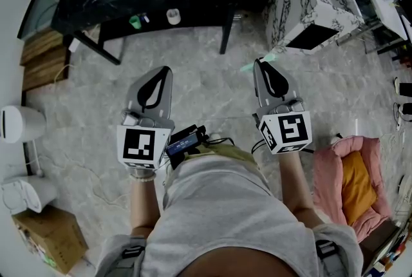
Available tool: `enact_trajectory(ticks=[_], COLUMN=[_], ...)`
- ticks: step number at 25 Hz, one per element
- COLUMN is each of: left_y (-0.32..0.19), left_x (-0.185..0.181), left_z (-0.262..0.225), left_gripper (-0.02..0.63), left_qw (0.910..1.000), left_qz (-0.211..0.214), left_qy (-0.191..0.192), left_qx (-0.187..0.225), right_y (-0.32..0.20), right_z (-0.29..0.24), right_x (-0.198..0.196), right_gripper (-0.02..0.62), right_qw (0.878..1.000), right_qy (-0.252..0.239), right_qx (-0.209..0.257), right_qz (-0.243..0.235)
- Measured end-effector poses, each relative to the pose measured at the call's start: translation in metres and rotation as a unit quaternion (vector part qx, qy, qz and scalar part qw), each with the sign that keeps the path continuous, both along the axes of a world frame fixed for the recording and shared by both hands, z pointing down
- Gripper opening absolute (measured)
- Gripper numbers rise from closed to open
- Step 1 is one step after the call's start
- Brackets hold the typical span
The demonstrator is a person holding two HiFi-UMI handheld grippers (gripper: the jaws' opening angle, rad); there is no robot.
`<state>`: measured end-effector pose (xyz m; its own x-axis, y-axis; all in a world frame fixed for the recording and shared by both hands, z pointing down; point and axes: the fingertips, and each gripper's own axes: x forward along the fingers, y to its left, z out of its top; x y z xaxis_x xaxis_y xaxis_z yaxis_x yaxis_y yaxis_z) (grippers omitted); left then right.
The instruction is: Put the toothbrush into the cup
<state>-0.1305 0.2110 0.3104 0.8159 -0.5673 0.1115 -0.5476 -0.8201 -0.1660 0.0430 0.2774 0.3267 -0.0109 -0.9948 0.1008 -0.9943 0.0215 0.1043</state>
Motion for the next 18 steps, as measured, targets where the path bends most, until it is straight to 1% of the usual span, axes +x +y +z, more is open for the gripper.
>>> enact_trajectory(ticks=[3, 6, 10, 13, 18], left_y=[0.002, 0.005, 0.011, 0.018, 0.029], left_x=[0.000, 0.004, 0.006, 0.014, 0.026], left_z=[0.001, -0.005, -0.005, -0.002, -0.003], left_gripper=[0.011, 0.011, 0.011, 0.011, 0.011], left_qw=[1.0000, 1.0000, 0.9999, 0.9999, 0.9998], left_qz=[-0.006, -0.006, -0.012, -0.010, -0.014], left_qy=[-0.004, 0.004, 0.005, 0.000, 0.005], left_qx=[0.000, 0.006, 0.006, 0.009, 0.010], right_y=[0.003, 0.005, 0.008, 0.012, 0.020], right_z=[-0.001, -0.001, -0.001, 0.002, 0.001], right_x=[0.001, 0.003, 0.006, 0.010, 0.021], right_gripper=[0.028, 0.028, 0.028, 0.028, 0.028], right_qw=[1.000, 1.000, 1.000, 1.000, 1.000], right_qy=[-0.001, -0.002, -0.002, -0.002, 0.000], right_qx=[0.002, 0.004, 0.005, 0.005, 0.008], right_qz=[-0.003, -0.005, -0.012, -0.017, -0.023])
